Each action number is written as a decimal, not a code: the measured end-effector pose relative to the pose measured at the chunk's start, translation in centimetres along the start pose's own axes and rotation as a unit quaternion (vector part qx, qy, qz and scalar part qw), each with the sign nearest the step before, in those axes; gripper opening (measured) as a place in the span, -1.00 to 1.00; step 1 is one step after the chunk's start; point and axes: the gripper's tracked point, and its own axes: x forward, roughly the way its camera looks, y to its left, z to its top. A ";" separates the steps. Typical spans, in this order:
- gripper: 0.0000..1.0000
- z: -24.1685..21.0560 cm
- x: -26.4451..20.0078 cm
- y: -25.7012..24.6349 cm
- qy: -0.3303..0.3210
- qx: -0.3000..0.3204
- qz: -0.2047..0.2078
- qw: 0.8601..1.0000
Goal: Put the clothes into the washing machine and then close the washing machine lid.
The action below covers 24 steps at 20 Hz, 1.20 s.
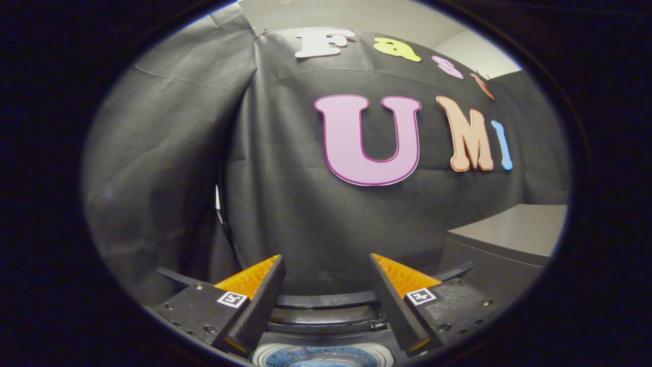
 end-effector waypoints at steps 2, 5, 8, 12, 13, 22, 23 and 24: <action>0.95 0.0 -0.1 0.0 -0.003 0.001 0.002 1.000; 0.95 0.2 -0.2 0.0 -0.010 0.002 0.002 1.000; 0.95 0.0 -0.1 0.1 -0.014 0.001 0.004 1.000; 0.95 0.0 -0.1 0.1 -0.014 0.000 0.010 1.000; 0.95 0.0 -0.2 0.1 -0.012 0.000 0.012 1.000; 0.95 -0.1 0.1 0.0 -0.009 0.001 0.017 1.000; 0.95 -0.2 0.2 0.0 -0.008 0.002 0.015 1.000; 0.95 -0.2 0.1 -0.1 -0.006 0.001 0.014 1.000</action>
